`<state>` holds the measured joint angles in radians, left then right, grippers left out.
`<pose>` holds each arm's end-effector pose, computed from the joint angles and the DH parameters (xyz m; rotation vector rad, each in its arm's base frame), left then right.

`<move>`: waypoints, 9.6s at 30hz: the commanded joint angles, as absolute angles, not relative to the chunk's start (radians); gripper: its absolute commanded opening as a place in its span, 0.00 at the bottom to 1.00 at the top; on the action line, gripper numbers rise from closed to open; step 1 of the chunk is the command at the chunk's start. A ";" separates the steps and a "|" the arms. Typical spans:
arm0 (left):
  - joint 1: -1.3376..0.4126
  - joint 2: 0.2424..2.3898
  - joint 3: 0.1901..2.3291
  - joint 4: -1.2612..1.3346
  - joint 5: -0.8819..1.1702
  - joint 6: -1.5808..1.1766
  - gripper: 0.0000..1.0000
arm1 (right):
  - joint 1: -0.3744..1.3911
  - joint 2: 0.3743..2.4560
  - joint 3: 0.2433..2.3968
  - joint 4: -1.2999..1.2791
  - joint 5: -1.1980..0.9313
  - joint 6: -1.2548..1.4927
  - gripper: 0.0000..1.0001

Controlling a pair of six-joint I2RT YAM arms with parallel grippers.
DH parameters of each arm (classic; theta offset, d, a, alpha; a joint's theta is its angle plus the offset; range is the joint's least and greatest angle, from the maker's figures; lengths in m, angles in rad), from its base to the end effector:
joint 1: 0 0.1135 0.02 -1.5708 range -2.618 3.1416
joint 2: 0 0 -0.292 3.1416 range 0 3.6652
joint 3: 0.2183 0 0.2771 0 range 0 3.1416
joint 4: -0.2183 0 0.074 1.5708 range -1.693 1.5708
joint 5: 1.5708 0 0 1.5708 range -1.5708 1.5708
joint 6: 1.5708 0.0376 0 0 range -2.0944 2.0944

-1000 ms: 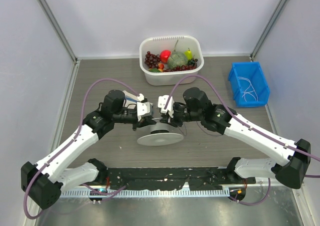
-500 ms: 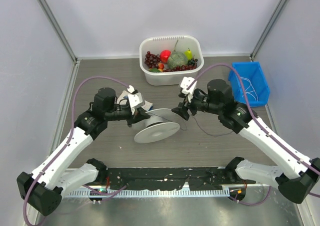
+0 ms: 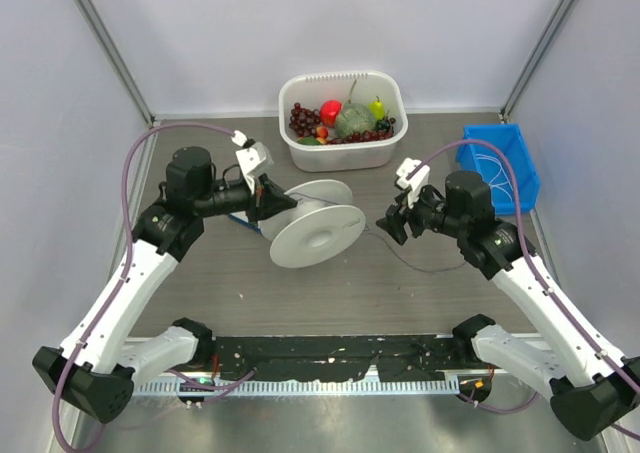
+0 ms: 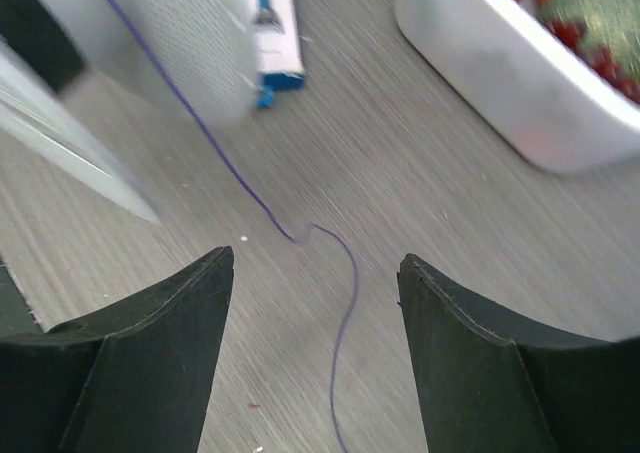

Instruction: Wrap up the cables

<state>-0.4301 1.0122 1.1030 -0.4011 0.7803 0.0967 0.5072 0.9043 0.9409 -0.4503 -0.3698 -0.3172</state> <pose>0.1936 -0.1179 0.4147 0.9997 1.6130 -0.9571 0.1748 0.1127 0.3690 -1.0111 1.7110 0.4895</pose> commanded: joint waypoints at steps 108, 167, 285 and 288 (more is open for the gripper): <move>-0.465 1.216 1.362 -0.478 -0.104 -0.595 0.00 | 1.034 1.239 1.566 -0.815 -0.327 -0.692 0.01; -0.382 1.132 1.571 -0.160 0.762 -0.751 0.00 | 0.382 1.019 1.135 -0.457 -0.560 -0.269 0.81; -0.529 1.390 1.393 -0.548 -0.318 -0.663 0.00 | 1.247 1.167 1.425 -0.479 -0.370 -0.730 0.01; -0.538 1.402 1.393 -0.546 -0.285 -0.692 0.00 | 1.273 1.196 1.450 -0.463 -0.361 -0.747 0.01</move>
<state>-0.5301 1.4090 1.3834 -0.6155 -0.2985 -0.6502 1.2343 1.1786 1.3773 -0.5430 -0.3611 -0.6964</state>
